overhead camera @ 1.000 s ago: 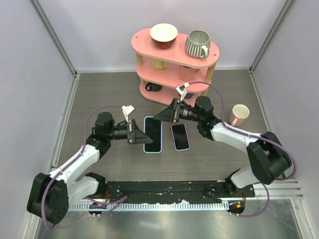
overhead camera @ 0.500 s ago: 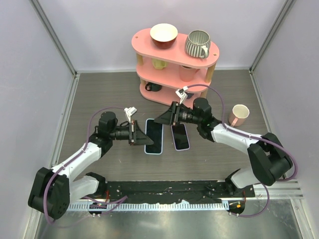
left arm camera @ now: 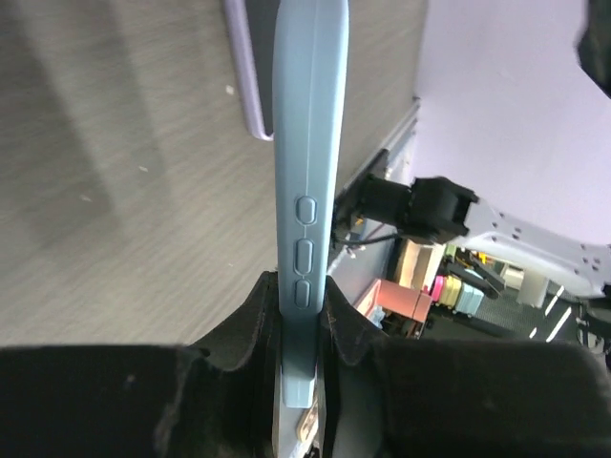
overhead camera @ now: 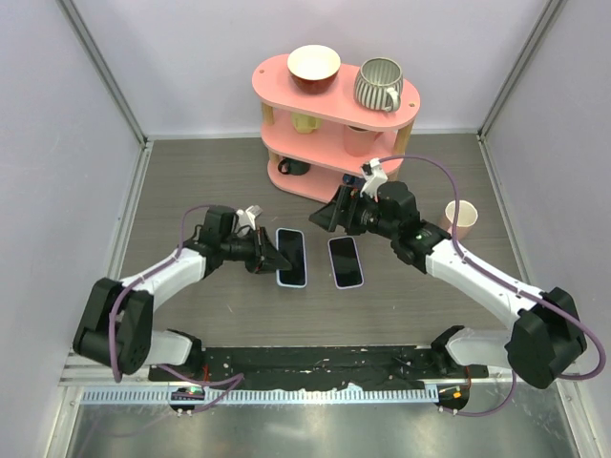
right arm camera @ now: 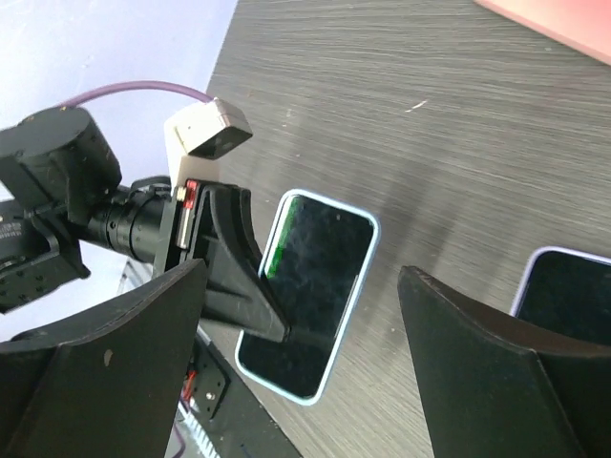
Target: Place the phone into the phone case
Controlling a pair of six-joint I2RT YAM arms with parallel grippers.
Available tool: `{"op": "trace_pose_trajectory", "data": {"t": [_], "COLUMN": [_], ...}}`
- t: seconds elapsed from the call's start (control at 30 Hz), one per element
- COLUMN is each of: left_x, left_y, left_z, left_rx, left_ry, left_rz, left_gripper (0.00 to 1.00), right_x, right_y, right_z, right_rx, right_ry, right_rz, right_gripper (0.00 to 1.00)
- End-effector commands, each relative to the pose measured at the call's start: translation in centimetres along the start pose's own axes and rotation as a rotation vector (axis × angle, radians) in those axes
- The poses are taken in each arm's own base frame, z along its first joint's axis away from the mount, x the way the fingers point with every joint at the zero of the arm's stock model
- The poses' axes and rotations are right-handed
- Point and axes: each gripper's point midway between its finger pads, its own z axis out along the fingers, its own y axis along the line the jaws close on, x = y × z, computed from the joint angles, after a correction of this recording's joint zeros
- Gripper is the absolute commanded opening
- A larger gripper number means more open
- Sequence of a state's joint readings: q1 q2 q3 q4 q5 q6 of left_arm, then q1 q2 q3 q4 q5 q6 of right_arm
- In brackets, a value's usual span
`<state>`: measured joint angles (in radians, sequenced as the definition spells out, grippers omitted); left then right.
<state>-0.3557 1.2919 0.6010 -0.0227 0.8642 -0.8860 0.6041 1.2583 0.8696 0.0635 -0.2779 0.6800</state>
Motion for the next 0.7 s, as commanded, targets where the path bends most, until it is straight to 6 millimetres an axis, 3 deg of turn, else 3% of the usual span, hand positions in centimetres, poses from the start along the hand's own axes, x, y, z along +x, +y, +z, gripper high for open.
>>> {"op": "trace_pose_trajectory", "data": {"t": [0.0, 0.2, 0.33, 0.47, 0.57, 0.6, 0.67], "left_x": [-2.2, -3.7, -3.5, -2.9, -2.8, -2.7, -2.7], "left_y": [1.1, 3.2, 5.9, 7.7, 8.4, 8.7, 9.4], "left_z": [-0.1, 0.7, 0.9, 0.8, 0.5, 0.3, -0.3], "left_rx": [-0.088, -0.135, -0.228, -0.295, -0.344, -0.358, -0.418], "left_ry": [0.029, 0.069, 0.084, 0.090, 0.095, 0.098, 0.097], "left_rz": [0.059, 0.022, -0.037, -0.080, -0.090, -0.096, -0.091], "left_gripper": [0.00, 0.00, 0.00, 0.01, 0.15, 0.28, 0.37], "right_x": [-1.5, -1.4, -2.8, -3.2, -3.3, -3.1, -2.7], "right_y": [-1.2, -1.5, -0.4, -0.7, -0.7, -0.9, -1.3], "right_z": [-1.1, -1.7, -3.1, -4.3, -5.1, -5.2, -5.7], "right_rx": [0.104, 0.120, 0.113, 0.181, 0.191, 0.201, 0.225], "right_ry": [-0.047, -0.061, -0.099, -0.079, -0.081, -0.075, -0.055], "right_rz": [-0.058, -0.064, -0.099, -0.129, -0.139, -0.141, -0.137], "right_gripper": [0.88, 0.87, 0.87, 0.87, 0.88, 0.88, 0.89]}}
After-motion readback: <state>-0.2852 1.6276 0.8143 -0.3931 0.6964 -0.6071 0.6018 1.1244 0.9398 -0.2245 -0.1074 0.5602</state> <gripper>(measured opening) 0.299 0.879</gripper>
